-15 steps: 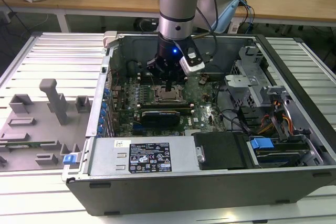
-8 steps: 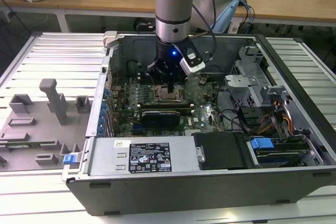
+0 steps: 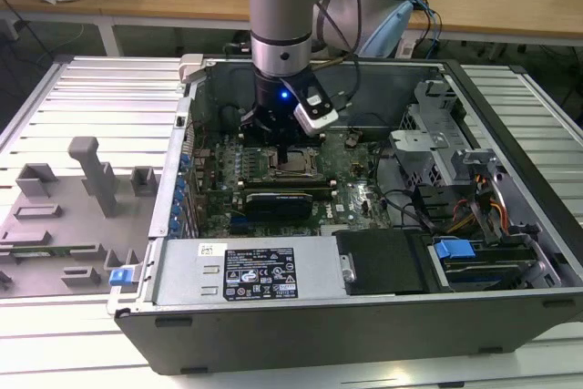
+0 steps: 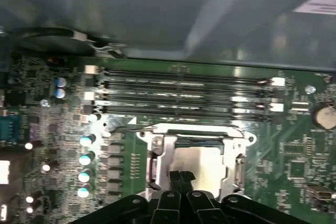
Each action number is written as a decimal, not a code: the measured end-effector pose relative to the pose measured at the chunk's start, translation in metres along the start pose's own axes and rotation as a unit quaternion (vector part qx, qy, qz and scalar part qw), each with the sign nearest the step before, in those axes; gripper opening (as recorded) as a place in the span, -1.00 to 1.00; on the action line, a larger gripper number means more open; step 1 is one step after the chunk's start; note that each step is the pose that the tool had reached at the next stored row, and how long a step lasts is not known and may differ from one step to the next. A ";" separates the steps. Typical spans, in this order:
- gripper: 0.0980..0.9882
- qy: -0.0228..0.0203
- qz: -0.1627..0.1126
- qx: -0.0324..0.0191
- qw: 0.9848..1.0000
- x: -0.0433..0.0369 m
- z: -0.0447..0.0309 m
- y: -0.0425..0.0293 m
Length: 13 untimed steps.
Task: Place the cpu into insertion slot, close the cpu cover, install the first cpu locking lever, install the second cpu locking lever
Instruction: 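Close the cpu cover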
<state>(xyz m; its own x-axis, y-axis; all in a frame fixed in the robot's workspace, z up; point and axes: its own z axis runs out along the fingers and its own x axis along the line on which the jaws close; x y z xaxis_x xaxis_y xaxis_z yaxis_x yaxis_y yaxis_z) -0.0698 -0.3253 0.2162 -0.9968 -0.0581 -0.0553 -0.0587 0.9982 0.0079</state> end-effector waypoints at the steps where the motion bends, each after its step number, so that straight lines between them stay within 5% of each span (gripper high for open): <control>1: -0.98 0.000 -0.001 0.000 1.000 0.0015 0.0001 0.0001; 7: -0.98 -0.001 -0.006 0.000 1.000 0.0109 0.0035 0.0009; 13: -0.98 -0.001 -0.008 0.000 1.000 0.0111 0.0055 0.0050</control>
<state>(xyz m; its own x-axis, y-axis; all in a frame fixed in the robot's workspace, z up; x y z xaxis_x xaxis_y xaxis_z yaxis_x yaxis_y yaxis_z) -0.0809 -0.3209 0.2102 -0.9957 -0.0736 -0.0568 -0.0742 0.9972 0.0078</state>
